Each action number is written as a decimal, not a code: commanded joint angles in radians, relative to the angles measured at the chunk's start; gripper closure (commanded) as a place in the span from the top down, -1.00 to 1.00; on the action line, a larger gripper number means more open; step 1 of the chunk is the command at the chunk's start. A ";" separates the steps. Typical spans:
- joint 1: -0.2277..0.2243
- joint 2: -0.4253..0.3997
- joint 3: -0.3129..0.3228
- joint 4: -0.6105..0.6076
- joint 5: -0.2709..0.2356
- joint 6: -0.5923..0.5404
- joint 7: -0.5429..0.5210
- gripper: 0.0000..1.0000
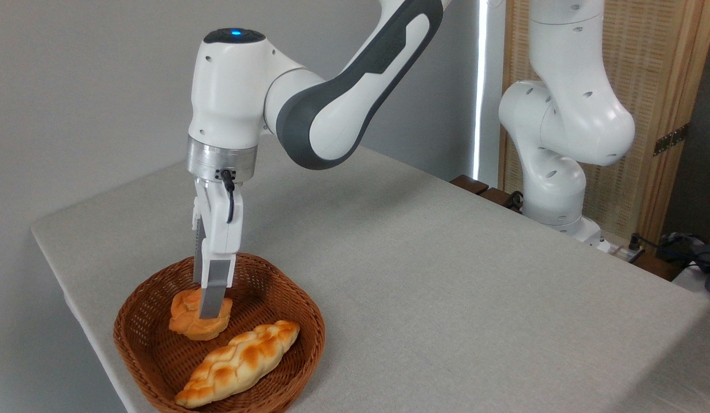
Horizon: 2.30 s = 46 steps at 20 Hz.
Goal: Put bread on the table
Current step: 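Close the gripper fingers around the round orange bun, then lift the bun out of the basket and carry it beside the basket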
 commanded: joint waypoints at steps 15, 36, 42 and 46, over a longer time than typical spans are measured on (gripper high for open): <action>0.003 0.051 -0.004 0.000 0.010 0.072 0.075 0.10; 0.009 -0.047 0.001 0.008 -0.075 -0.024 0.018 0.08; 0.011 -0.245 0.019 0.012 -0.183 -0.323 -0.016 0.17; 0.003 -0.349 0.047 0.006 -0.182 -0.528 -0.028 0.15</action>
